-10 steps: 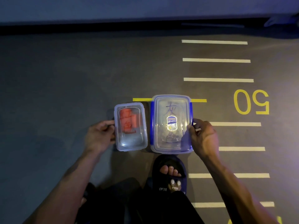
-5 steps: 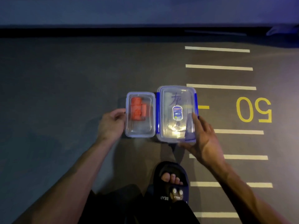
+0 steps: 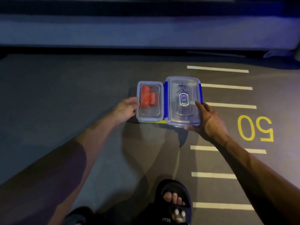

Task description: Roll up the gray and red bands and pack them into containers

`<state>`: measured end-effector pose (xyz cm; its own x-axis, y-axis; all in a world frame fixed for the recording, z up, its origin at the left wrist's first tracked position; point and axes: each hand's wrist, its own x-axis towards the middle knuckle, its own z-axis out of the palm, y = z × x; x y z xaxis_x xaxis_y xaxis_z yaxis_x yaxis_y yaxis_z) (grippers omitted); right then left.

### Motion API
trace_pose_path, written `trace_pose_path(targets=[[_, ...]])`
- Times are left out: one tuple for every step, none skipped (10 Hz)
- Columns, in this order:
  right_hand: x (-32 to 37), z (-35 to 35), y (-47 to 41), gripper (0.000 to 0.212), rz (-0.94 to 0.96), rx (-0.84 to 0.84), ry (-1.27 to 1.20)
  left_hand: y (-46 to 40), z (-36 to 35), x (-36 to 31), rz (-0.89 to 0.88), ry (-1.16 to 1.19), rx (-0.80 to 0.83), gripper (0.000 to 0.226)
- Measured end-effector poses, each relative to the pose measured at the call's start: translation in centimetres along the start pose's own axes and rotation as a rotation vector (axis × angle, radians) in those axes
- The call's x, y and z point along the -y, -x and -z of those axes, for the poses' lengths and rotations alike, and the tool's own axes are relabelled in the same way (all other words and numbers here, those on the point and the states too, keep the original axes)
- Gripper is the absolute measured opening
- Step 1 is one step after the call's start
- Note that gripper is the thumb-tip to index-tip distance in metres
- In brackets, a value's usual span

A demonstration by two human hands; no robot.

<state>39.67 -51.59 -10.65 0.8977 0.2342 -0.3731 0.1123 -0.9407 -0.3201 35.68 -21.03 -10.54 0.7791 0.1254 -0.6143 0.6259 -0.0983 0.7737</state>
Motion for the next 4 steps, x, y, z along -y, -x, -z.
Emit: trace_pose_path(targets=[[0.5, 0.0, 0.8, 0.115, -0.030, 0.027, 0.070, 0.6, 0.5, 0.4, -0.018, -0.112, 0.016, 0.033], [1.7, -0.2, 2.5, 0.099, -0.023, -0.086, 0.101, 2.9, 1.6, -0.3, -0.108, -0.223, 0.036, 0.017], [4.6, -0.8, 3.7, 0.059, 0.152, -0.294, -0.195, 5.2, 3.6, -1.8, -0.196, -0.231, 0.094, 0.016], [8.6, -0.8, 4.5, 0.028, 0.152, -0.276, -0.540, 7.7, 5.6, -3.8, -0.246, -0.128, 0.109, 0.021]])
